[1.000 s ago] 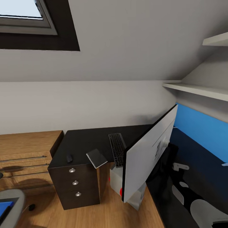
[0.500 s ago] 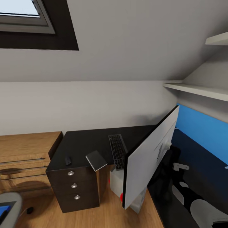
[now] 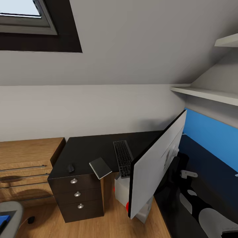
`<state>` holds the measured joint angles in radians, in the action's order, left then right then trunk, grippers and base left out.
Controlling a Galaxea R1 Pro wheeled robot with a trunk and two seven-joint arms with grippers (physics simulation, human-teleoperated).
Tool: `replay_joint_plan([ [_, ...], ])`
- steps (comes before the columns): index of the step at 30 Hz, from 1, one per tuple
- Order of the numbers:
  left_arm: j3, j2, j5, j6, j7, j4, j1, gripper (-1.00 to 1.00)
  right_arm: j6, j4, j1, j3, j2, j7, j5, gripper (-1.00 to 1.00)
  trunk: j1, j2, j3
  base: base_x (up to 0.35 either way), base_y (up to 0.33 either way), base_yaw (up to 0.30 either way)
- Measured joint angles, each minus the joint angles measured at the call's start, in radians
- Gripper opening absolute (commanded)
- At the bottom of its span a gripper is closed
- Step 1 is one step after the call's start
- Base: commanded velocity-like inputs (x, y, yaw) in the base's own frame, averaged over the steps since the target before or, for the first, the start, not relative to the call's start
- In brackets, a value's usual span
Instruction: In the bedroom, organize the workspace by keeping the computer under the desk, ensuring the monitor is on the desk, placing the keyboard on the desk next to the monitor, placing the mouse on the desk next to the keyboard, moving the folder from the swivel chair onto the desk next to the mouse, stacking the notebook on top of the folder with the pen on top of the notebook, and positioning the swivel chair next to the desk.
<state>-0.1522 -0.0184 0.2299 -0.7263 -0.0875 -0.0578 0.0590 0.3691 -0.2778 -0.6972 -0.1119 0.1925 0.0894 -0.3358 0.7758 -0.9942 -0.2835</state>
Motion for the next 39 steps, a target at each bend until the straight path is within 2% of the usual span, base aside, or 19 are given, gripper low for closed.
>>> replay_joint_plan([
  [27,0.0,0.001,0.0,-0.002,0.0,0.0,0.0,1.0,-0.001,-0.001,0.0,-0.002,-0.001,0.0,0.001,-1.0,0.0,0.0,0.0,0.0,0.0,0.0],
  [39,0.0,0.002,0.0,-0.002,0.001,0.0,0.0,1.0,-0.004,-0.005,0.001,-0.005,0.001,0.001,-0.005,-1.0,-0.046,0.084,0.037,0.0,0.0,0.0],
])
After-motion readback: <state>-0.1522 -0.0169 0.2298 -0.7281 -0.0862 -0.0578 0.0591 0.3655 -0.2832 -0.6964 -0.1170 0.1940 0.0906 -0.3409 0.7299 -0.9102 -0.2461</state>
